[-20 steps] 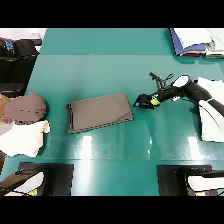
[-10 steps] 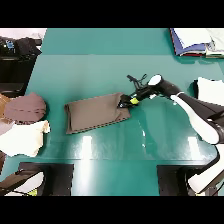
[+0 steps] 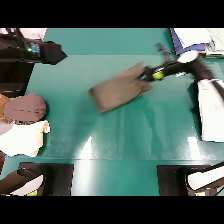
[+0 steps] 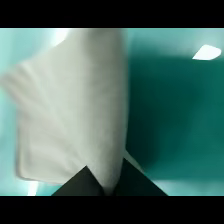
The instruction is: Fold the shirts.
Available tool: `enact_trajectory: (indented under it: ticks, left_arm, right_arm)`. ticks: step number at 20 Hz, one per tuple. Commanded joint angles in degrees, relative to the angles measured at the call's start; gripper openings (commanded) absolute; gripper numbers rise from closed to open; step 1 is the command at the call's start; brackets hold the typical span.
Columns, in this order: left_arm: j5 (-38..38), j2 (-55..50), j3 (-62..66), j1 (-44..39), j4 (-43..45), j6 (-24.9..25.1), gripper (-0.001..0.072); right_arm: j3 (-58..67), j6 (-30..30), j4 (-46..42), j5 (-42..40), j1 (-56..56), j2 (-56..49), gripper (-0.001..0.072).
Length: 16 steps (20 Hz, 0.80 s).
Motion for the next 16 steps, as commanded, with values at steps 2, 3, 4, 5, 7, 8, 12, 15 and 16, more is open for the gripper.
enact_trajectory:
  ticks: [2, 3, 4, 5, 7, 8, 12, 15, 16]
  left_arm:
    - [6.4, 0.0, 0.0, -7.2, 0.0, 0.0, 0.0026]
    - [7.7, 0.0, 0.0, -8.2, 0.0, 0.0, 0.0026]
    - [8.6, 0.0, 0.0, -8.9, 0.0, 0.0, 0.0026]
    - [9.3, -0.1, 0.0, -9.4, 0.0, 0.0, 0.0025]
    - [9.2, -0.4, 0.0, -10.0, -0.1, -0.2, 0.0026]
    - [9.2, -0.5, 0.0, -10.0, -0.2, -0.7, 0.0026]
    - [9.4, -1.1, -0.5, -10.0, -0.8, -0.7, 0.0026]
    - [9.2, -1.1, -1.9, -10.0, -1.2, -1.7, 0.0026]
    - [9.2, -1.1, -2.2, -10.0, -1.2, -1.8, 0.0026]
  right_arm:
    - [0.8, 1.7, -5.0, -0.5, -21.3, 8.4, 0.0014]
    - [0.8, 1.7, -5.0, -0.6, -26.1, 9.6, 0.0014]
    - [0.8, 1.7, -4.9, -0.7, -30.3, 10.4, 0.0014]
    - [0.8, 1.7, -4.9, -0.7, -34.0, 11.0, 0.0014]
    - [0.8, 1.8, -4.5, -0.5, -40.3, 11.2, 0.0015]
    - [0.8, 1.9, -4.5, -0.4, -42.3, 11.2, 0.0014]
    - [0.8, 2.2, -4.4, -2.2, -45.0, 11.2, 0.0014]
    - [4.1, 2.1, -1.7, -2.2, -44.4, 11.2, 0.0014]
    - [6.4, 2.1, -0.3, -2.2, -44.5, 11.2, 0.0015]
